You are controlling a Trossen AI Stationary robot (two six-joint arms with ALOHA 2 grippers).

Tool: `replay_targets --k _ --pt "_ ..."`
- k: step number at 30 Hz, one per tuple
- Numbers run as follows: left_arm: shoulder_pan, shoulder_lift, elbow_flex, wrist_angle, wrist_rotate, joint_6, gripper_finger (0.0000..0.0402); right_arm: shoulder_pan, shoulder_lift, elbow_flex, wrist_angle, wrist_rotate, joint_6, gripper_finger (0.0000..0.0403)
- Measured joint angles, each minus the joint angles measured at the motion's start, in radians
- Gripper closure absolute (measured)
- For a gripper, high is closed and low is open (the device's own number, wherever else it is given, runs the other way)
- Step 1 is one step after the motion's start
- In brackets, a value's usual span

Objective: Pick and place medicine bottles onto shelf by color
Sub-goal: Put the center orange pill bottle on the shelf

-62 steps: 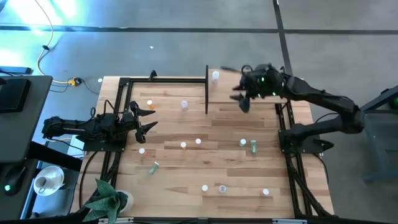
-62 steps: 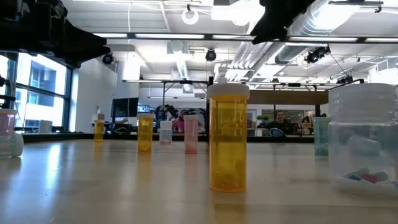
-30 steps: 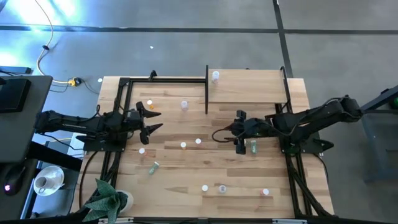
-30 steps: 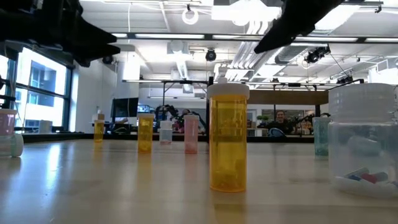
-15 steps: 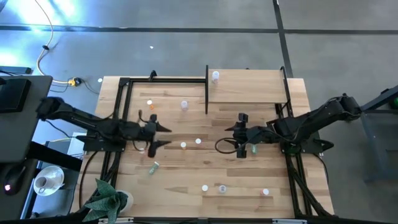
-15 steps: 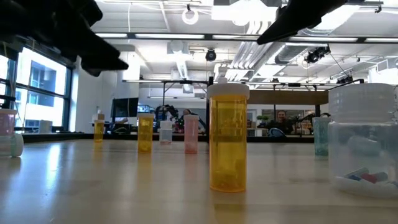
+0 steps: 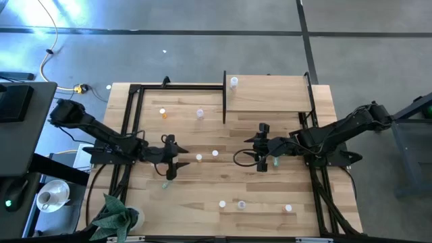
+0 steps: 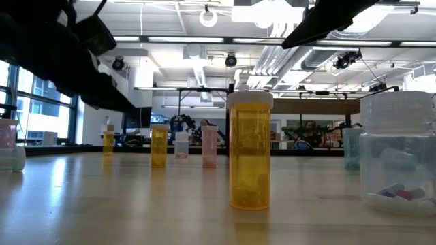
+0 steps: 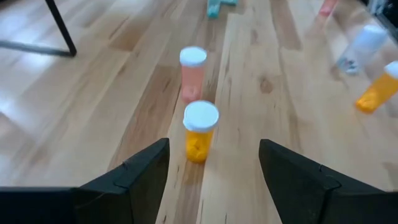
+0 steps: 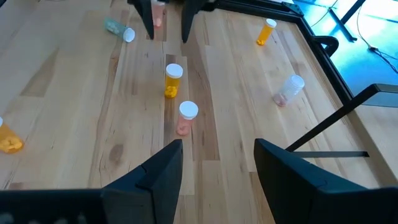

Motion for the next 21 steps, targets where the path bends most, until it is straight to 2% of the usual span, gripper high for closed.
replay_targets --k 11,21 --pt "0.010 0.252 0.002 0.226 0.000 -0.002 0.0163 0.000 0.000 0.000 0.000 0.000 0.000 0.0214" --pt "0.051 0.445 0.101 0.250 0.000 -0.002 0.0163 0.000 0.000 0.000 0.001 0.000 0.001 0.0214"
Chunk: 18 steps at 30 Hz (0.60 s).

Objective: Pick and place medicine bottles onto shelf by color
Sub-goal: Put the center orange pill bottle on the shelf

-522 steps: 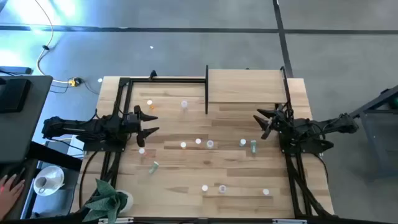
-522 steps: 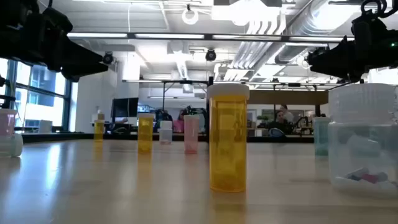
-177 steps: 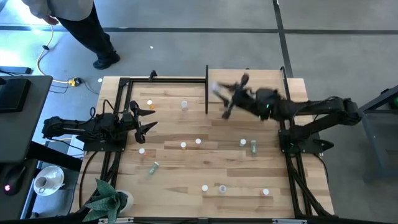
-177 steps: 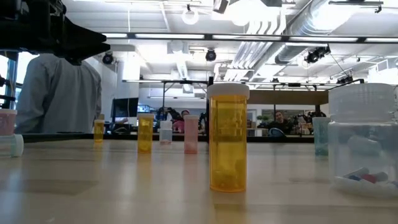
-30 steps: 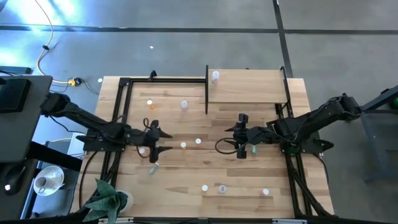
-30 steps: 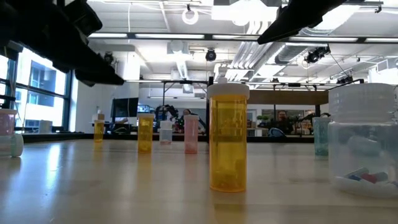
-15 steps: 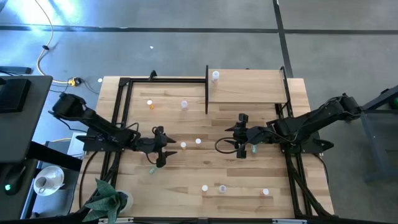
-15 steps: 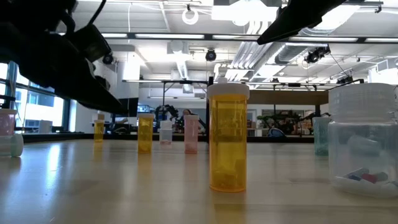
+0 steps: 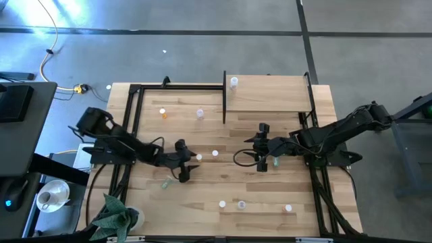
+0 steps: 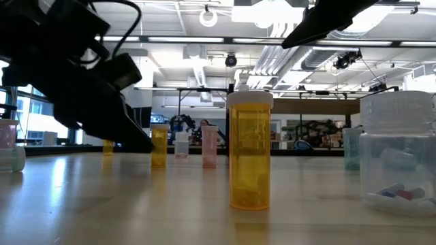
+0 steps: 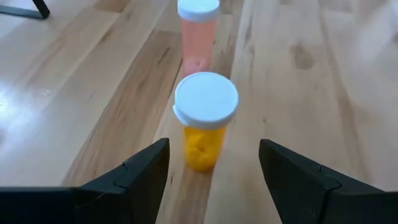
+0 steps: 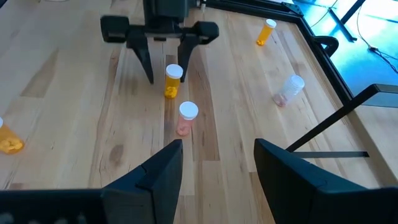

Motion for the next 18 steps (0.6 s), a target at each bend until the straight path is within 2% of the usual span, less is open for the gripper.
replay_targets --k 6,13,18 --pt "0.013 0.073 0.044 -0.002 0.004 -0.001 0.0163 0.000 0.000 0.000 0.000 -0.005 0.000 0.0214" --pt "0.012 0.082 0.049 -0.003 0.003 -0.022 0.0165 0.000 0.000 0.000 0.003 -0.006 0.000 0.0214" --pt "0.012 0.082 0.049 -0.003 -0.010 -0.022 0.0193 0.000 0.000 0.000 0.004 -0.006 0.000 0.0214"
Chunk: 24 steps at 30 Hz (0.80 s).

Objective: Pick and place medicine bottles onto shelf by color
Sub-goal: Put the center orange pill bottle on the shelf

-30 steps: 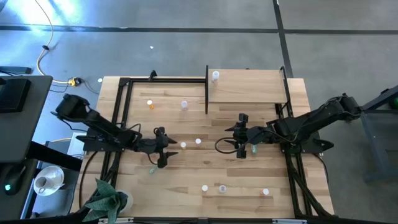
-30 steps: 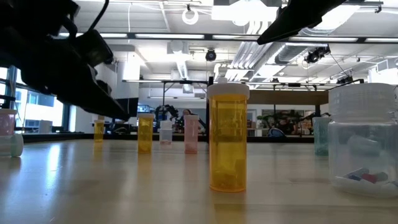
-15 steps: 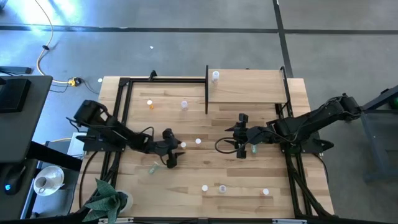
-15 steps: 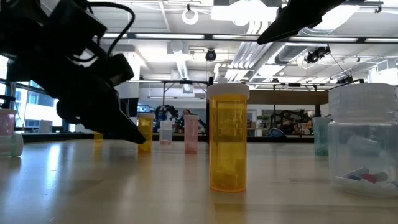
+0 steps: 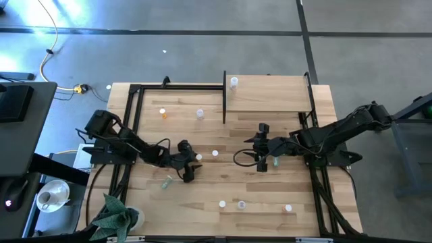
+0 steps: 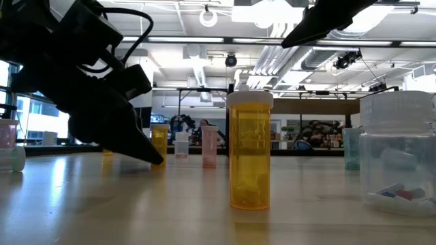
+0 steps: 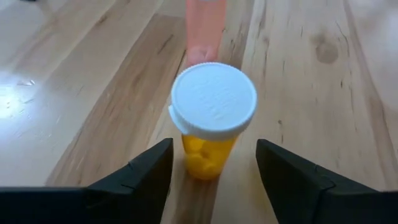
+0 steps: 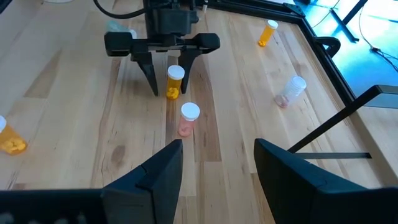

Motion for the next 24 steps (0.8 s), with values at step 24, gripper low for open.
replay_targets --k 24 --pt "0.000 -0.072 0.000 -0.015 0.008 -0.004 0.0314 0.000 0.000 0.000 0.057 -0.004 0.018 0.0214"
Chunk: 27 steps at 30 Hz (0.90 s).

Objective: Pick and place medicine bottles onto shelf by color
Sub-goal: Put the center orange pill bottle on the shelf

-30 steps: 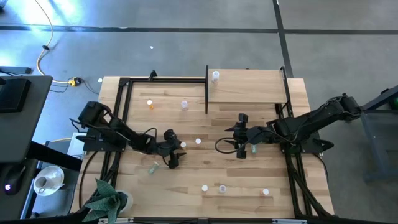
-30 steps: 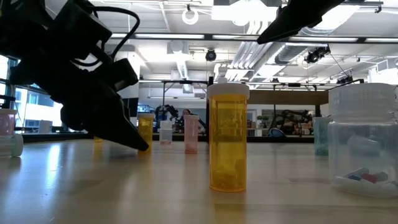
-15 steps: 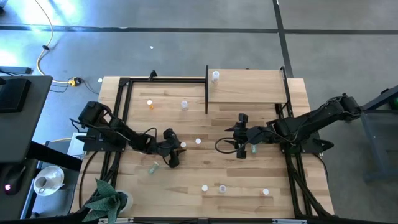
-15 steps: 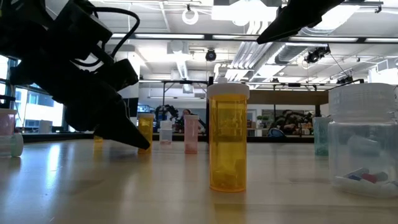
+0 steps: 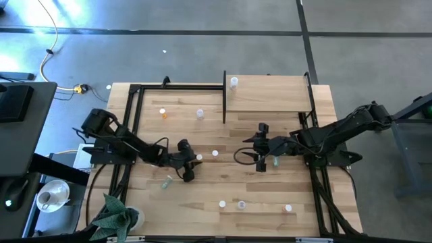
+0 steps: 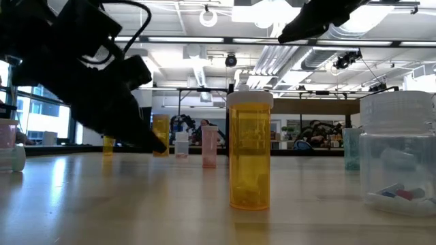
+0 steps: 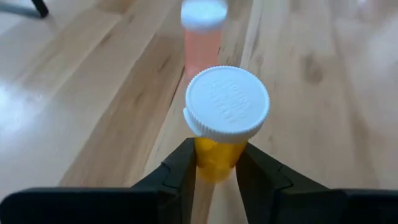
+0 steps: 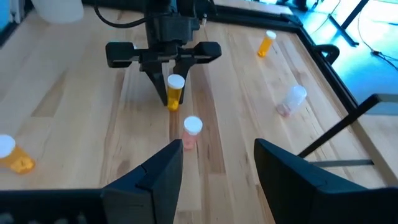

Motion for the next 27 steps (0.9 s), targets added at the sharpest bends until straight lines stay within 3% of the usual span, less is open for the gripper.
replay_targets --k 8,13,18,27 --pt "0.000 -0.226 0.030 -0.224 0.005 0.038 0.0314 0.000 0.003 0.000 0.045 -0.052 0.026 0.0214" --pt "0.000 -0.321 0.169 -0.549 0.006 0.061 0.0314 0.000 0.029 0.000 0.091 -0.108 0.040 0.0214" --pt "0.000 -0.331 0.334 -0.803 0.006 0.068 0.0314 -0.005 0.085 0.000 0.171 -0.086 -0.004 0.0214" --pt "0.000 -0.317 0.415 -0.819 -0.018 0.152 0.0314 -0.031 0.204 0.000 0.390 -0.084 -0.136 0.0214"
